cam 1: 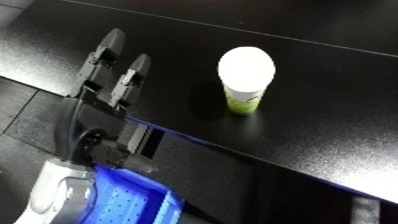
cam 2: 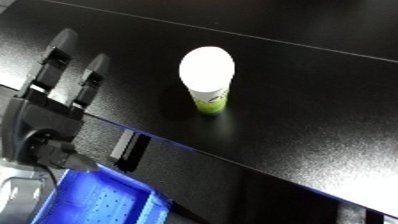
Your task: Pick up the object and place it into the box
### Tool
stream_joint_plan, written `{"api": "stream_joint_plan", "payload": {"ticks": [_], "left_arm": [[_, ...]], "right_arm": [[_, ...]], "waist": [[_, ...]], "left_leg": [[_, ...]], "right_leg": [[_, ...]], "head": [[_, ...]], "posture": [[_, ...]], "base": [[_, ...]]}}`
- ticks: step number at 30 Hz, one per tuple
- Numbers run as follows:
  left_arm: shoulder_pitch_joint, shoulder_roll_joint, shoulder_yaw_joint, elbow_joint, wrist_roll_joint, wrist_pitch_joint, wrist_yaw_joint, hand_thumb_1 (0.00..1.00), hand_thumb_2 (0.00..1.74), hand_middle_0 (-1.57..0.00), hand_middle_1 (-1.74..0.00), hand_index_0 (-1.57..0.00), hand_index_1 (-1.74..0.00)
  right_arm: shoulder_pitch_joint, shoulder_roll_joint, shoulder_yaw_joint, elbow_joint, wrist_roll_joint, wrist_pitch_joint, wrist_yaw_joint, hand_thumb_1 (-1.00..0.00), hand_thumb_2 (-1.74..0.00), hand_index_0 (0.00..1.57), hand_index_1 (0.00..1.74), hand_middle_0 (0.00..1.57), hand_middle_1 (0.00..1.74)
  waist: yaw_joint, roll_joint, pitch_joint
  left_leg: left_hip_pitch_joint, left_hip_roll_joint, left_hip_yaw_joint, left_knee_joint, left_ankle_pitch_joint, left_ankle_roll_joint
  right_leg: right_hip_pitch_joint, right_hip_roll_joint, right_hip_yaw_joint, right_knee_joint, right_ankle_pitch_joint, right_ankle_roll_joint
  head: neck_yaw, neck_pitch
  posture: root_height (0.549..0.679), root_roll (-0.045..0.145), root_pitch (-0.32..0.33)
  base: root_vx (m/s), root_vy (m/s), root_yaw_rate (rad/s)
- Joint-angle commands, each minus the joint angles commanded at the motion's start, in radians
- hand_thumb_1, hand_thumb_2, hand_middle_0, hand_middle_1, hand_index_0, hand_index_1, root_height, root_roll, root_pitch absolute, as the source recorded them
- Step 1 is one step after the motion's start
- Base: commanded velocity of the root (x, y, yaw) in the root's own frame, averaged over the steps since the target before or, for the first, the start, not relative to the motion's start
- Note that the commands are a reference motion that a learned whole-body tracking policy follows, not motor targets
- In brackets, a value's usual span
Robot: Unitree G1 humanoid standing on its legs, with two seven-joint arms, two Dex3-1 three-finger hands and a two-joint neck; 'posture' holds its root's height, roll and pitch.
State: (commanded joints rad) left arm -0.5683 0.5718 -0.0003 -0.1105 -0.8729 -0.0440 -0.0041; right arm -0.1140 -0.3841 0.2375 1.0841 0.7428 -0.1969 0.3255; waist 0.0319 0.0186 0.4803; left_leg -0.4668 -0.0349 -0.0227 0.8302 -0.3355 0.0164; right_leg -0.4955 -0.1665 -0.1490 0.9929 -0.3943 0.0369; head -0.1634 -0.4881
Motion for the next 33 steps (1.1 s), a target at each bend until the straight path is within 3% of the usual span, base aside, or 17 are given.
{"api": "stream_joint_plan", "payload": {"ticks": [3,7,14,20,33], "left_arm": [[-0.043,0.026,-0.029,0.031,0.069,0.027,0.044,0.00,0.00,0.00,0.00,0.00,0.00],[-0.107,0.040,-0.079,0.088,0.072,0.071,0.082,0.00,0.00,0.00,0.00,0.00,0.00],[-0.190,0.012,-0.168,0.209,-0.013,0.117,0.112,0.00,0.00,0.00,0.00,0.00,0.00],[-0.264,-0.011,-0.231,0.338,0.009,0.128,0.150,0.00,0.00,0.00,0.00,0.00,0.00],[-0.438,-0.027,-0.328,0.602,0.077,0.097,0.181,0.00,0.00,0.00,0.00,0.00,0.00]], "right_arm": [[-0.006,-0.008,0.002,0.000,-0.008,0.005,-0.009,0.00,0.00,0.00,0.00,0.00,0.00],[-0.021,-0.016,0.012,0.010,-0.021,0.008,-0.032,0.00,0.00,0.00,0.00,0.00,0.00],[-0.049,-0.018,0.033,0.013,-0.037,0.020,-0.056,0.00,0.00,0.00,0.00,0.00,0.00],[-0.066,-0.022,0.051,0.009,-0.038,0.031,-0.053,0.00,0.00,0.00,0.00,0.00,0.00],[-0.091,-0.030,0.073,-0.020,-0.022,0.036,-0.061,0.00,0.00,0.00,0.00,0.00,0.00]], "waist": [[-0.014,0.001,0.001],[-0.033,0.001,0.002],[-0.065,-0.002,0.006],[-0.093,-0.012,0.004],[-0.141,-0.036,0.023]], "left_leg": [[0.001,0.005,0.006,0.000,0.000,0.0005],[0.000,0.011,0.015,0.008,-0.003,0.0044],[-0.001,0.021,0.029,0.027,-0.013,0.0126],[-0.006,0.031,0.040,0.043,-0.022,0.0195],[-0.042,0.047,0.058,0.091,-0.042,0.0309]], "right_leg": [[-0.004,0.0017,0.005,-0.002,0.004,0.0014],[-0.009,0.0034,0.014,-0.002,0.009,0.0035],[-0.021,0.0096,0.029,0.002,0.016,0.0084],[-0.035,0.0185,0.040,0.006,0.021,0.0133],[-0.079,0.0360,0.051,0.021,0.028,0.0173]], "head": [[-0.008,0.011],[-0.015,0.023],[-0.058,0.050],[-0.088,0.061],[-0.174,0.134]], "posture": [[0.612,0.034,-0.049],[0.611,0.035,-0.053],[0.608,0.035,-0.058],[0.607,0.033,-0.057],[0.601,0.029,-0.045]], "base": [[-0.002,0.016,-0.086],[0.007,0.011,-0.079],[0.014,0.023,-0.103],[0.013,0.007,-0.090],[-0.001,-0.003,-0.082]]}}
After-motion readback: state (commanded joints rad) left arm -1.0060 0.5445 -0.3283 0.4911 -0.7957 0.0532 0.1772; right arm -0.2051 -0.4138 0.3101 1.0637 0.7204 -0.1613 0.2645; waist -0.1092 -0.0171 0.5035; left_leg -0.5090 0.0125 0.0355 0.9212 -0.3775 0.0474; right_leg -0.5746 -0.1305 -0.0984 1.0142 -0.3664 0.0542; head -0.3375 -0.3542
